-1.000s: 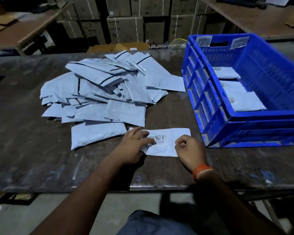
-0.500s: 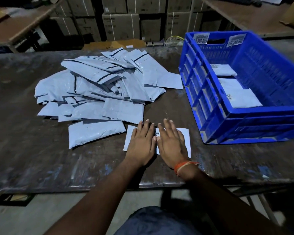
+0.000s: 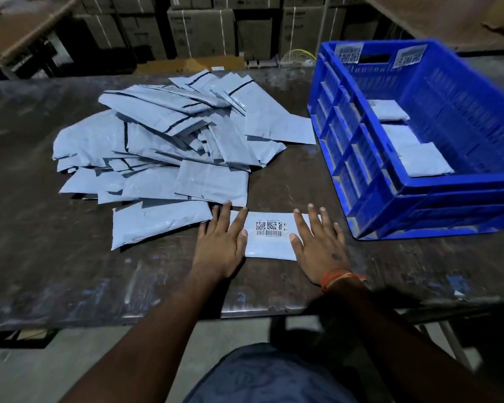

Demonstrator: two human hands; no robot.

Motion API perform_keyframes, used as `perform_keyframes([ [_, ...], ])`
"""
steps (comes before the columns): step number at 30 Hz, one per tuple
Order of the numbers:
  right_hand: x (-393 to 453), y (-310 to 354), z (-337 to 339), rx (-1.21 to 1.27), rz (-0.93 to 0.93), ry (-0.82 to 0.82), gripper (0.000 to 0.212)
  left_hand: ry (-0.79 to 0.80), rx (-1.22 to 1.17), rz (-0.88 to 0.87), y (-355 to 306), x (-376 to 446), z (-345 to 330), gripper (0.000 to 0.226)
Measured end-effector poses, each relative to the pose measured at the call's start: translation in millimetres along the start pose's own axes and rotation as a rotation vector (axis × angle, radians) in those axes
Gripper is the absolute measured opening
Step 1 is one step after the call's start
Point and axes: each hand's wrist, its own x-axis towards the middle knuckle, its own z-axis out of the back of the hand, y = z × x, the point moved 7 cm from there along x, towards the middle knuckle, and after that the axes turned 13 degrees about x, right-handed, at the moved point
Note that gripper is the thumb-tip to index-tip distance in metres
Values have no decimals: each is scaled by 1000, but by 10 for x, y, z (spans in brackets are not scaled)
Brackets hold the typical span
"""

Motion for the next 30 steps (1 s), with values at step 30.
perform_keyframes([
  [30,-130,52,868,938,-118,-321,26,-86,-879,189,482,188,754,19],
])
